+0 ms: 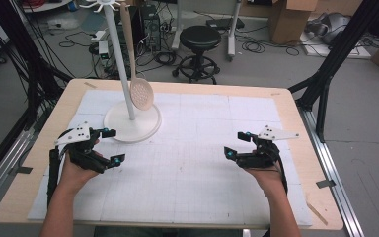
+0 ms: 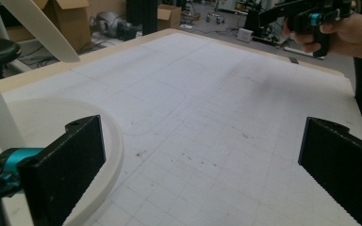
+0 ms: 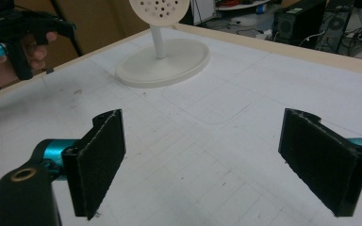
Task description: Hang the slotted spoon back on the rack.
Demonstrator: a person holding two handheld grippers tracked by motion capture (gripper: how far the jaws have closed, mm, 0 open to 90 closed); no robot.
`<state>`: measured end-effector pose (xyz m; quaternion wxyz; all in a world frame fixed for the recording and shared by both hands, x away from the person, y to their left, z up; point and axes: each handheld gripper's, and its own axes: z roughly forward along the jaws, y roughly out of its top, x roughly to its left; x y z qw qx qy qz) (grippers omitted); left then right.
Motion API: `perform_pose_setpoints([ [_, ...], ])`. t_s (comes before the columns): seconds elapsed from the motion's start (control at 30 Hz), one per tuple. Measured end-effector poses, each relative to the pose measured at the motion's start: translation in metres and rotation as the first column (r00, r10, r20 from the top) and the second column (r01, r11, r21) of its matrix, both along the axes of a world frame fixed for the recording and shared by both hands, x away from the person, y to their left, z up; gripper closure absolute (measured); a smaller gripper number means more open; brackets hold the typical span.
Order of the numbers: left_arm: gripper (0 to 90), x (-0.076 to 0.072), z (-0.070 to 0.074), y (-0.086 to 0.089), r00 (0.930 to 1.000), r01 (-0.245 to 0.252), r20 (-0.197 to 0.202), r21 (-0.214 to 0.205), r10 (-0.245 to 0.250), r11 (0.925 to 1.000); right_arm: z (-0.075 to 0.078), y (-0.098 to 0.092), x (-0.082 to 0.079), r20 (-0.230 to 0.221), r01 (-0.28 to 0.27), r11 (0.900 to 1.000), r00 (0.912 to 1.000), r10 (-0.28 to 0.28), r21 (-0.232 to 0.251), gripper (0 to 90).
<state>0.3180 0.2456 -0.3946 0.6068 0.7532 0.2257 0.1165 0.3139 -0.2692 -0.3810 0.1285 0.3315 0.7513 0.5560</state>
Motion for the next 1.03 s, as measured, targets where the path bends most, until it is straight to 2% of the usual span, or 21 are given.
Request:
perform_pose_setpoints([
  [0.1,1.7,-0.0012,0.0017,0.0004,0.9999,-0.003,0.012,-0.017,0.003,0.9998,-0.0020,0.0009,-0.0008,-0.016,-0.002,1.0000,0.9999,0.002,-0.010,12.4],
  [0.3,1.7,-0.0029,0.0032,0.0007,0.9998,-0.002,0.021,-0.028,0.002,0.9996,-0.0035,0.0036,-0.0005,-0.019,-0.001,0.9998,0.9998,0.001,-0.020,12.0],
  [1.03,1.7,-0.0017,0.0013,-0.0024,0.9999,0.004,0.015,-0.011,-0.003,0.9999,-0.0059,0.0019,0.0011,-0.033,0.003,0.9998,0.9995,-0.003,-0.021,12.1],
])
